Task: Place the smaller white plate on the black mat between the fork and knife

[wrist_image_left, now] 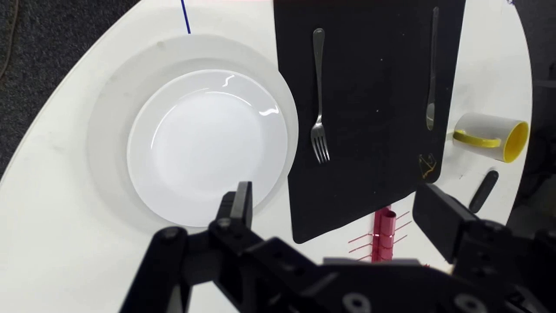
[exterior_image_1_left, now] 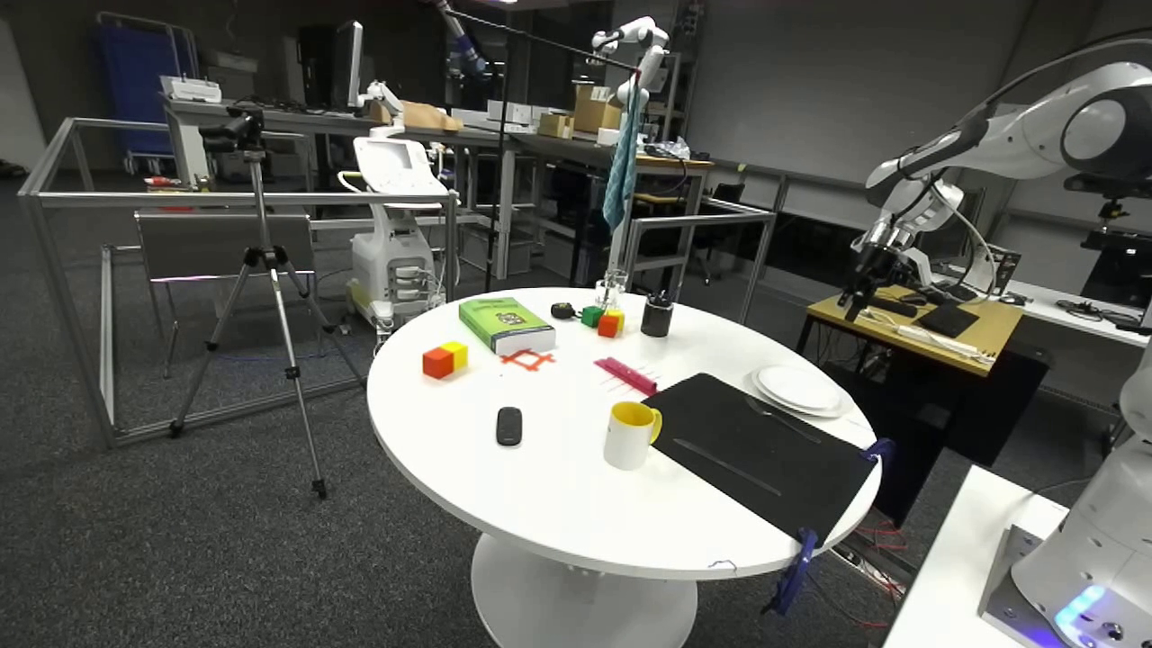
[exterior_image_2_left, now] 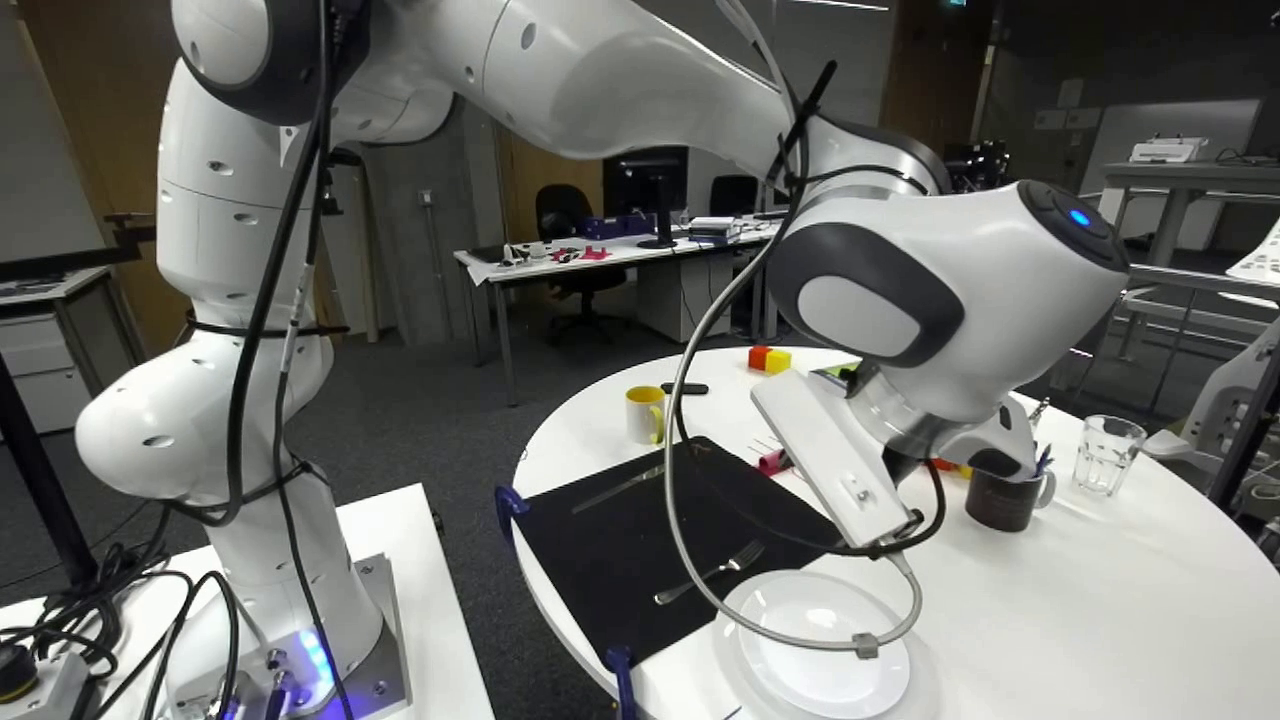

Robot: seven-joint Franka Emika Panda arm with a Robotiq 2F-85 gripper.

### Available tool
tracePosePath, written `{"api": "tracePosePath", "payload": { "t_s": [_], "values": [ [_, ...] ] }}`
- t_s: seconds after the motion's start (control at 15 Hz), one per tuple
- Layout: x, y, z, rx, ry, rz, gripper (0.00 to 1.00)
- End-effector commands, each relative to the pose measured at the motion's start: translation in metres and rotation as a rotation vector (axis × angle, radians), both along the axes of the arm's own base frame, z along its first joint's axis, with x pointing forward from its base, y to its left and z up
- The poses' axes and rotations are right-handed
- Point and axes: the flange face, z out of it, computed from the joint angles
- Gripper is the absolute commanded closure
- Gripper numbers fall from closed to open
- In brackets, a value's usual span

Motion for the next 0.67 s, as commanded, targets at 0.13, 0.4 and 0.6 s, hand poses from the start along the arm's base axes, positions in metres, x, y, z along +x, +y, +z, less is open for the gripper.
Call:
{"api": "tracePosePath", "payload": {
  "t_s": [0.13, 0.4, 0.6],
  "values": [
    [0.003, -0.023, -0.014, 0.039, 0.012, 0.013, 0.00],
    [0.001, -0.040, -0.026, 0.048, 0.020, -0.001, 0.00],
    [-0.003, -0.056, -0.033, 0.052, 0.025, -0.016, 0.00]
  ]
}}
